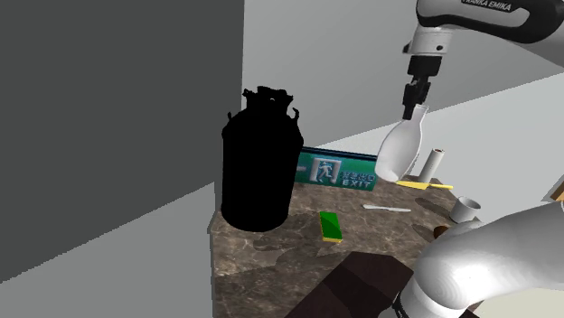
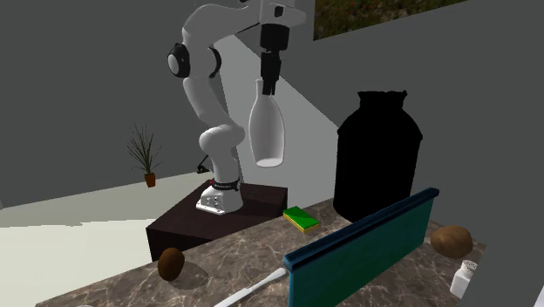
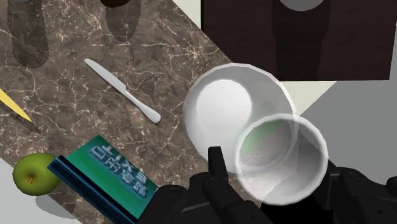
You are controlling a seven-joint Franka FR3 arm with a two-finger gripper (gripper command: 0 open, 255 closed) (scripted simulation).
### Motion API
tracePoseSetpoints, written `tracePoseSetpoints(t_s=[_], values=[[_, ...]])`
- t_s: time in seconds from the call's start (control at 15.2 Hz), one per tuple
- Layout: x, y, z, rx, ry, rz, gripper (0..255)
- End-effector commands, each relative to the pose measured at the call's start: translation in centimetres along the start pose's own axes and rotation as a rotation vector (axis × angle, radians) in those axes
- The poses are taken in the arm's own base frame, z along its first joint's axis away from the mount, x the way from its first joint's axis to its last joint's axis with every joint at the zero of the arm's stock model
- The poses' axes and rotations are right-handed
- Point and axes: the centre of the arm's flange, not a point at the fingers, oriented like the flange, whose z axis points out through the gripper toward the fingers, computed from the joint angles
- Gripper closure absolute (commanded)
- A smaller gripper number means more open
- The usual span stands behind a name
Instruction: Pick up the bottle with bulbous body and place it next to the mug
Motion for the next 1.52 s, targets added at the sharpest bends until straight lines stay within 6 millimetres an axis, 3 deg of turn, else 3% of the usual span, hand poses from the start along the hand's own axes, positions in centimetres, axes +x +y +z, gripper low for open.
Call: tracePoseSetpoints(t_s=[0.0,0.59,1.45], values=[[-0.2,-0.1,-1.0,0.000,0.000,0.000,255],[-0.7,0.0,-5.4,0.000,0.000,0.000,255],[-4.6,15.5,0.6,0.000,0.000,0.000,255]])
